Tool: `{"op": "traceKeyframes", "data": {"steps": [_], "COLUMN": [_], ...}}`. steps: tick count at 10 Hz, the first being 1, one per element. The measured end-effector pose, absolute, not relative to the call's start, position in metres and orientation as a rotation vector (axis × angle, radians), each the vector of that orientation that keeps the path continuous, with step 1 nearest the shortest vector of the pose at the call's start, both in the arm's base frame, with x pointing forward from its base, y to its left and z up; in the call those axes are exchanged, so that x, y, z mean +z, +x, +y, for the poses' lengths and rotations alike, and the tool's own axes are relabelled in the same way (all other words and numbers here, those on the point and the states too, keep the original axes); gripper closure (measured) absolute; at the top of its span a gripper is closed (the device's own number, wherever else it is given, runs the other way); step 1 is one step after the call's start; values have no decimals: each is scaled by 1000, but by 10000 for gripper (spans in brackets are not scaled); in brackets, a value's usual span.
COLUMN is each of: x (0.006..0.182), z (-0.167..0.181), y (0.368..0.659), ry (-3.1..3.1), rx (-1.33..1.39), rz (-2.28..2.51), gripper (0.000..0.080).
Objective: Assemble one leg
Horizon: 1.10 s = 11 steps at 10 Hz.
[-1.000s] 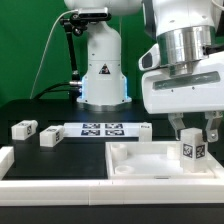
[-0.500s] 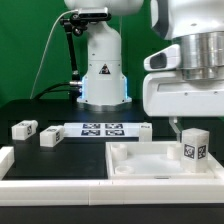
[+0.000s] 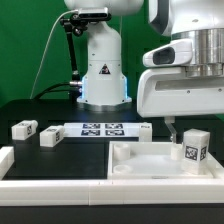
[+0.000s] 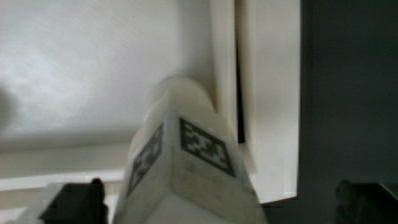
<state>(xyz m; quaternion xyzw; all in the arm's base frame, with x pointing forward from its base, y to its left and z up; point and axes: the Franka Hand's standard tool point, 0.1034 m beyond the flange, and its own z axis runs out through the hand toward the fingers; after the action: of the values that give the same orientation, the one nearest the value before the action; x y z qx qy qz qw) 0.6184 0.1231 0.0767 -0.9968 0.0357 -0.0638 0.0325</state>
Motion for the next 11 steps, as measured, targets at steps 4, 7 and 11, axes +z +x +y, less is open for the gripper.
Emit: {"op": "traceKeyframes", "data": {"steps": [4,7,11], "x": [77,76,76], "z": [120,117,111], "y": [619,619,620], "ry": [-3074,-3037,-3011], "rx": [-211,-215,-211], "rz": [-414,-736,-880], "gripper": [151,151,254]}}
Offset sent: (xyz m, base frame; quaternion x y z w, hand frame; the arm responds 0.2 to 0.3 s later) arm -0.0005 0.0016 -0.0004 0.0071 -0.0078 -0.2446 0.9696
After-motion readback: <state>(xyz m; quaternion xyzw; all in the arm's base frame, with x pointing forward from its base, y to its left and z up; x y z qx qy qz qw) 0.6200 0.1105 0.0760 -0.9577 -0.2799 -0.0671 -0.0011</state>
